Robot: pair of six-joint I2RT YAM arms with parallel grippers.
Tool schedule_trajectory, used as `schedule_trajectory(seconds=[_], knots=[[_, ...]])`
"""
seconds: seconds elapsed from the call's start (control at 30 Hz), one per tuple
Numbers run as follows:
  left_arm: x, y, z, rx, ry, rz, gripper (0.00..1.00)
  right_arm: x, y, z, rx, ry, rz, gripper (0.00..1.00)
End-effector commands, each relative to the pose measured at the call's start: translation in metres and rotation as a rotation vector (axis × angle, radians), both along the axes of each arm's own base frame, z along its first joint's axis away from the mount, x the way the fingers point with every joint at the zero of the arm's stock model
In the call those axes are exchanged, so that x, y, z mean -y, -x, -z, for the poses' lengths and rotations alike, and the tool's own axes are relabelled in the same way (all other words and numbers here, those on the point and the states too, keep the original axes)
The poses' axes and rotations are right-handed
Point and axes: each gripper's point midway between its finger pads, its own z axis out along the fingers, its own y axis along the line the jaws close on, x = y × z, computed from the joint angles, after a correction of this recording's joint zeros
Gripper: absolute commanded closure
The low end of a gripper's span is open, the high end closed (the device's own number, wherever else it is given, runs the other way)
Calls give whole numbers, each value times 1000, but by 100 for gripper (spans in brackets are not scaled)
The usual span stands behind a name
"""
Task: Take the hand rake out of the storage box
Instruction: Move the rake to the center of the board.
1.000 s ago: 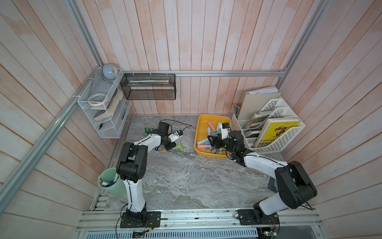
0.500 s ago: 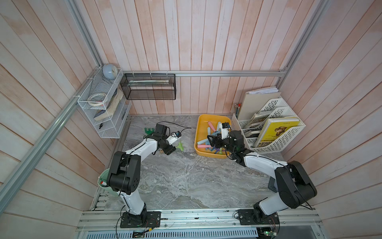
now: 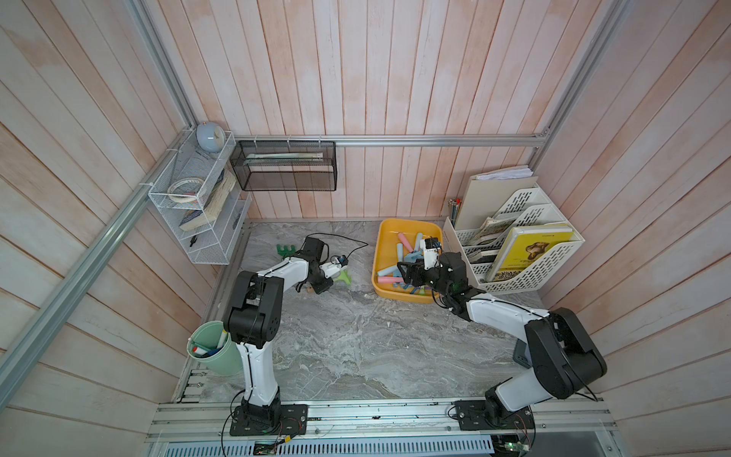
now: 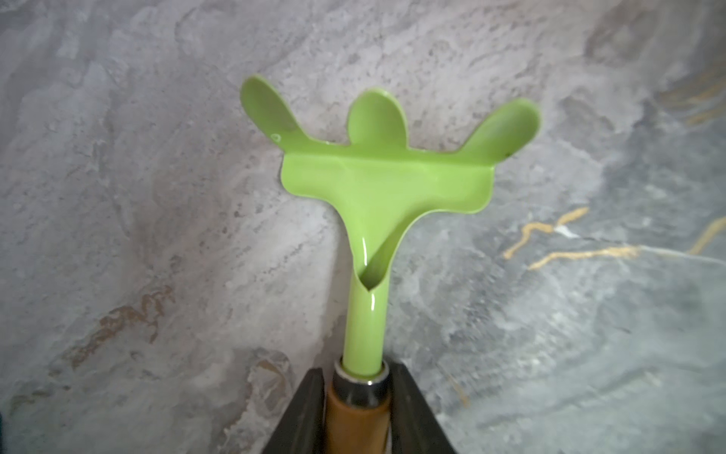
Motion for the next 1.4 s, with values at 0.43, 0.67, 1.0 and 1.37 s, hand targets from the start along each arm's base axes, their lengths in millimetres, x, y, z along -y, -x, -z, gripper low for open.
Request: schedule_trajectory(seconds=[0.43,0.67,1.0,1.37], knots=[[-38,-44,-13,-33,212,-708,91,6,-7,6,-7,1,26,17],[-51,-50,8,-74,148,-888,100,7,-10,10,-18,3,32,17],[-70,-63,-1,-15,125,-1004,95,7,-10,11,-20,2,32,17],[-78,-69,3,6,70,-1008,80,7,-9,9,-18,-2,30,17]])
